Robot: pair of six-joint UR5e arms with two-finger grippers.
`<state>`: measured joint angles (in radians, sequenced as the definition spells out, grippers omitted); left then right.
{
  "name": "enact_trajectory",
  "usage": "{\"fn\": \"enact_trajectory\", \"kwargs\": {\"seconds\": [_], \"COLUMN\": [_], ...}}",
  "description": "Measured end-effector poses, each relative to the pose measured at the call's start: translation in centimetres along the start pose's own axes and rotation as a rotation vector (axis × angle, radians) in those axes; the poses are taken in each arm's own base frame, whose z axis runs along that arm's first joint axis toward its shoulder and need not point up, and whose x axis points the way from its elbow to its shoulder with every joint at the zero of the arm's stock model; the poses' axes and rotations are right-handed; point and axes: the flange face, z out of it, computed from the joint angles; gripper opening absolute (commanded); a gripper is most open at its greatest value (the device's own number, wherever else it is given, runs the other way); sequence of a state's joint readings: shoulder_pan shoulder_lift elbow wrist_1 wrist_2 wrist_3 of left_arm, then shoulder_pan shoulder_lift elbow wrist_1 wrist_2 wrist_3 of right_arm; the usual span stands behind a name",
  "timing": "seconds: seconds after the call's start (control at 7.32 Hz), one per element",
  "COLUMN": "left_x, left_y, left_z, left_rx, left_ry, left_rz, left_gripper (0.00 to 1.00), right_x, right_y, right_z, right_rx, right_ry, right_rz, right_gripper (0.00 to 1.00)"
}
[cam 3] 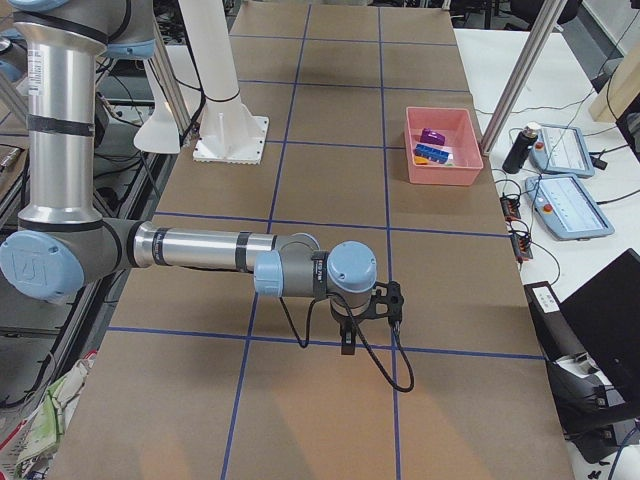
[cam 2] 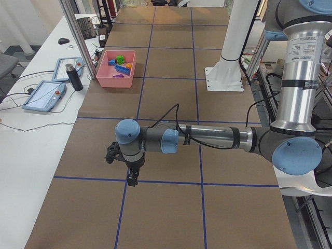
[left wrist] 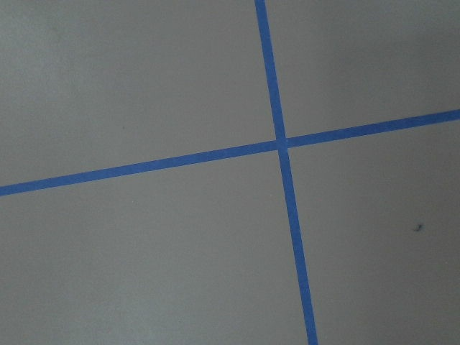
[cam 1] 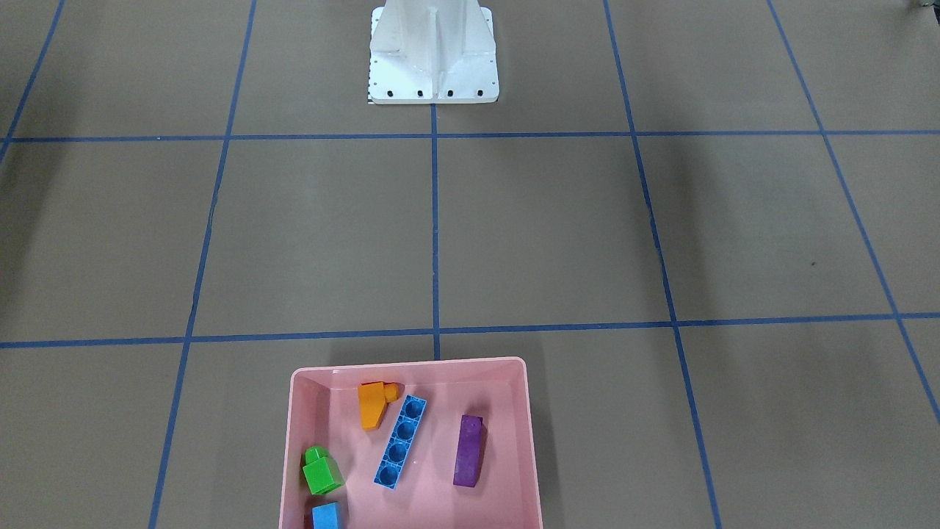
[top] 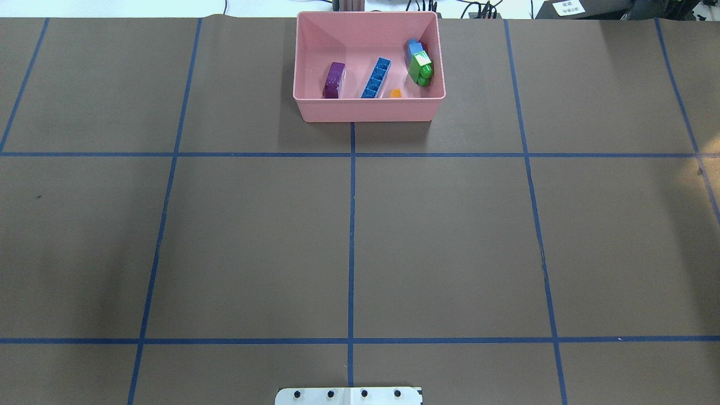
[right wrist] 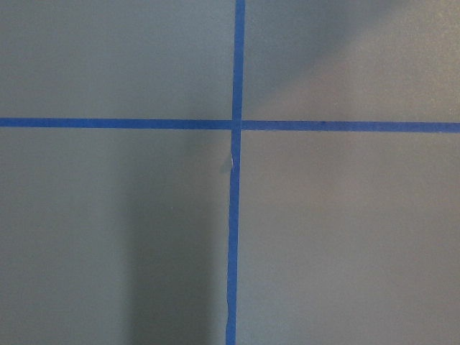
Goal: Put all blocks into box
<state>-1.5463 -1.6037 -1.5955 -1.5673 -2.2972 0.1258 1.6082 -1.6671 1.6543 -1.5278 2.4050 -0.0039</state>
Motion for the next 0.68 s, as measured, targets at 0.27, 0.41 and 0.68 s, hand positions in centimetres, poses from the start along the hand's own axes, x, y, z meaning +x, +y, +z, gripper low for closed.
{"fn": "enact_trajectory", "kwargs": {"seconds": [0.27, 0.41, 0.68], "left_x": [0.20, 0.23, 0.32], "left_y": [-0.02, -0.03, -0.17], "left_z": [-0.22, -0.25, -0.35], "left_rx": [0.002, 0.002, 0.004], "left_ry": [0.000, 0.000, 0.000], "left_rz": [-0.002, -0.003, -0.001], "left_gripper": [1.00, 1.00, 1.00], "right_x": [0.20, 0.22, 0.24], "right_y": [0.12, 0.14, 0.16], "right_z": [-0.04, -0.08, -0.26], "right_rx": [0.001, 0.002, 0.006], "right_ry": [-0.004, -0.008, -0.016], "right_rz": [0.006, 0.007, 0.008], "right_gripper": [1.00, 1.00, 1.00]}}
